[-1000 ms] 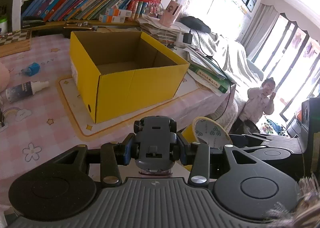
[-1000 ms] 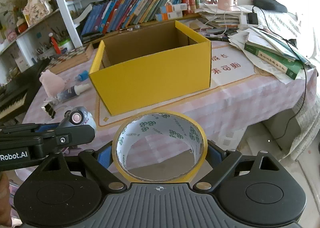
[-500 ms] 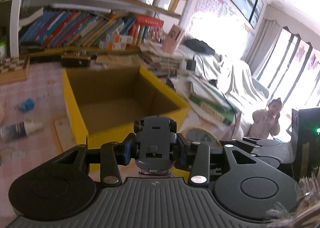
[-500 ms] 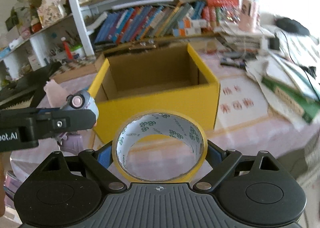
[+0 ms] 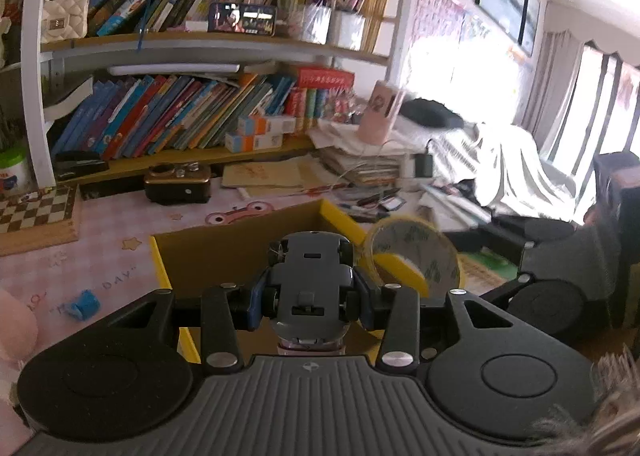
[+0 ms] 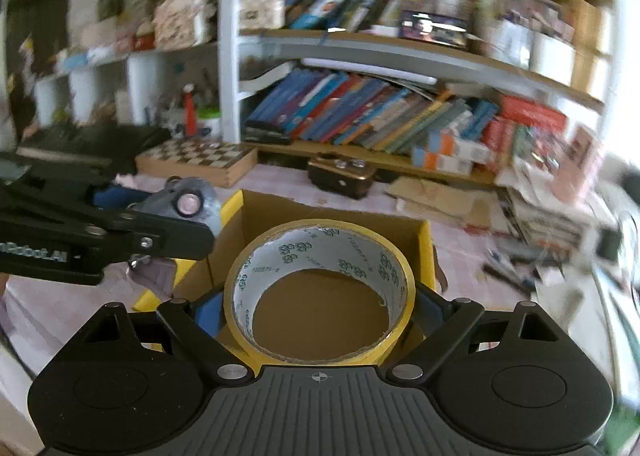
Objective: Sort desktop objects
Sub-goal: 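Lower both into the box and open both grippers to release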
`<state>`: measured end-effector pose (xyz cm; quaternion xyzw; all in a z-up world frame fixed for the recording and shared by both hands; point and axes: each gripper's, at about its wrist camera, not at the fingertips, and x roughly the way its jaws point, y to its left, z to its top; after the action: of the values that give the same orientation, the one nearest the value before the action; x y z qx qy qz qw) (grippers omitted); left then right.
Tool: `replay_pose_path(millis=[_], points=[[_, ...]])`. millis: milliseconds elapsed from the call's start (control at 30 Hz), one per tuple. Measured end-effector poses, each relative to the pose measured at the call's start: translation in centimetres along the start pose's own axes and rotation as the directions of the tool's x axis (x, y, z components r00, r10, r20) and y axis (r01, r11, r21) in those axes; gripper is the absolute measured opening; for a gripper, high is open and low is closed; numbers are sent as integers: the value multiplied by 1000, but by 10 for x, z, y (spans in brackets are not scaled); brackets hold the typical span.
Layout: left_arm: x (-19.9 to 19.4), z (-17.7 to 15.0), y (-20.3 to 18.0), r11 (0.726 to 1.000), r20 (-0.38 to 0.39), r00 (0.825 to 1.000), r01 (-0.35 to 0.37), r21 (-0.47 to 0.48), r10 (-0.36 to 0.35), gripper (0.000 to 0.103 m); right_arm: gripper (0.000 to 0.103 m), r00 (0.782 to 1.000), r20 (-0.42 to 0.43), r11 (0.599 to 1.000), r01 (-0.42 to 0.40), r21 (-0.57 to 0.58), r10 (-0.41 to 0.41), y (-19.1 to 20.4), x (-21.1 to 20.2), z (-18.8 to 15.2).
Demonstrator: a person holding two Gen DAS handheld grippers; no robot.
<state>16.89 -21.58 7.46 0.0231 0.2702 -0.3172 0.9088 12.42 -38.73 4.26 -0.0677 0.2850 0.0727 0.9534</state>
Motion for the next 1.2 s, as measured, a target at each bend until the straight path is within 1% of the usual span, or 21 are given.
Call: replay_pose_path(millis=[133, 200, 267, 333, 433, 567, 667, 767, 800, 900, 1000, 1067, 1133, 1200], points=[[32, 6, 7, 999, -49, 998, -35, 30, 36, 40, 92, 998, -41, 993, -43, -109, 38, -4, 31, 9], [49, 9, 10, 996, -69, 996, -61, 62, 65, 40, 92, 996, -70, 985, -66, -159, 55, -4, 46, 12], [66, 11, 14, 991, -74, 992, -99, 90, 105, 41, 92, 993, -98, 972, -87, -216, 67, -3, 62, 13], [80, 13, 19, 988, -89, 987, -122, 95, 130, 41, 92, 990, -125, 959, -102, -266, 71, -4, 78, 15], [103, 15, 24, 980, -121, 978, -152, 128, 168, 41, 92, 984, -163, 944, -118, -309, 70, -8, 103, 17], [127, 16, 29, 975, -167, 969, -153, 162, 180, 41, 92, 974, -221, 924, -137, -358, 59, -12, 132, 19], [142, 15, 31, 968, -186, 963, -157, 194, 194, 41, 92, 964, -259, 900, -163, -404, 58, -10, 147, 18], [157, 13, 34, 964, -218, 953, -164, 207, 209, 41, 92, 956, -288, 871, -182, -457, 49, -5, 158, 14], [160, 12, 33, 963, -234, 949, -162, 214, 212, 41, 92, 954, -295, 860, -192, -473, 51, -4, 162, 13], [163, 12, 33, 961, -248, 947, -148, 235, 206, 41, 92, 943, -326, 828, -233, -510, 65, 3, 170, 9], [169, 8, 35, 956, -283, 932, -156, 247, 225, 41, 92, 933, -352, 796, -265, -544, 70, 11, 175, 4], [169, 9, 37, 959, -283, 933, -159, 234, 224, 41, 92, 926, -371, 785, -278, -554, 66, 15, 180, 2], [171, 8, 37, 960, -296, 929, -157, 233, 224, 41, 92, 922, -381, 770, -289, -569, 65, 18, 181, -1], [172, 8, 36, 959, -308, 924, -154, 238, 225, 41, 92, 920, -385, 767, -297, -569, 70, 20, 184, 0]])
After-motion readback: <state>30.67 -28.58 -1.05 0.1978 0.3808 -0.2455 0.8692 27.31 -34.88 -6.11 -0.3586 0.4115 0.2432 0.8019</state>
